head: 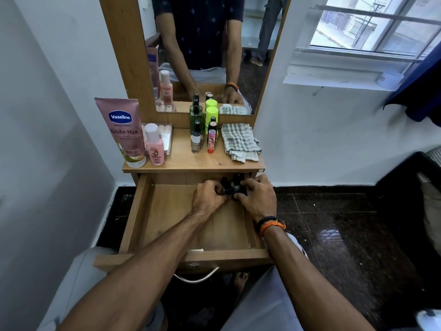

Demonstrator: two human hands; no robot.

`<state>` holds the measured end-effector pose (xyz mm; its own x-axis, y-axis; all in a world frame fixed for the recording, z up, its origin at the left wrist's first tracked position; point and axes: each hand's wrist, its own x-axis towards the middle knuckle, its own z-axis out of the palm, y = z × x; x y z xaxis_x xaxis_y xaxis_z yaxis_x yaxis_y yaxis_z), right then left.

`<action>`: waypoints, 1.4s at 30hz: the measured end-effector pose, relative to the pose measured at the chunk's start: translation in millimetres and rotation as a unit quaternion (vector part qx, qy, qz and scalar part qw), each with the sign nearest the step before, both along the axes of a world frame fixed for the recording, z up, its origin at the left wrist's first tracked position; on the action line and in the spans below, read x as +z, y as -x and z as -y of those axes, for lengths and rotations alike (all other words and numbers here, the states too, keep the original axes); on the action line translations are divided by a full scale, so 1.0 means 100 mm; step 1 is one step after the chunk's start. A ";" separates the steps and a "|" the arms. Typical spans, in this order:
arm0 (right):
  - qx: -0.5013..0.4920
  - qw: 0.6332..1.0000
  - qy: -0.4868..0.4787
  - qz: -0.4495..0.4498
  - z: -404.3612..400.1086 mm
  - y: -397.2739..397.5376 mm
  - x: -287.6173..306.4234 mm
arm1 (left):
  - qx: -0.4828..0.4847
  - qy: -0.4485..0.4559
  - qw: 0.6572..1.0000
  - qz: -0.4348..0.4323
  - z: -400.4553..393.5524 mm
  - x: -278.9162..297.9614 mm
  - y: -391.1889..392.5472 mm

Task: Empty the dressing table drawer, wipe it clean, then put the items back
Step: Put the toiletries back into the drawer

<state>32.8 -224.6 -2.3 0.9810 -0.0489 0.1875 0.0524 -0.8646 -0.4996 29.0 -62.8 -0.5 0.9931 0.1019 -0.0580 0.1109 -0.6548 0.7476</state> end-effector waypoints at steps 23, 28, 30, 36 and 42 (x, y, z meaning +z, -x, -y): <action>0.020 0.972 -0.152 0.177 -0.94 -0.59 0.99 | 0.146 -0.050 0.949 0.275 -0.46 0.84 -0.35; 0.006 0.980 -0.120 0.156 -1.02 -0.67 0.98 | 0.141 -0.063 0.958 0.242 -0.55 0.85 -0.48; -0.001 0.982 -0.114 0.153 -1.05 -0.68 0.99 | 0.132 -0.070 0.959 0.241 -0.57 0.83 -0.50; -0.004 0.982 -0.117 0.150 -1.08 -0.65 0.95 | 0.126 -0.096 0.956 0.248 -0.56 0.80 -0.52; -0.017 0.977 -0.146 0.156 -1.02 -0.59 0.94 | 0.135 -0.087 0.956 0.245 -0.55 0.81 -0.54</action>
<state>91.4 -122.9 91.7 0.8750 -0.1760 0.4510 0.2164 -0.6912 -0.6895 82.8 -7.7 80.1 0.8324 0.3251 0.4488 -0.0419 -0.7706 0.6359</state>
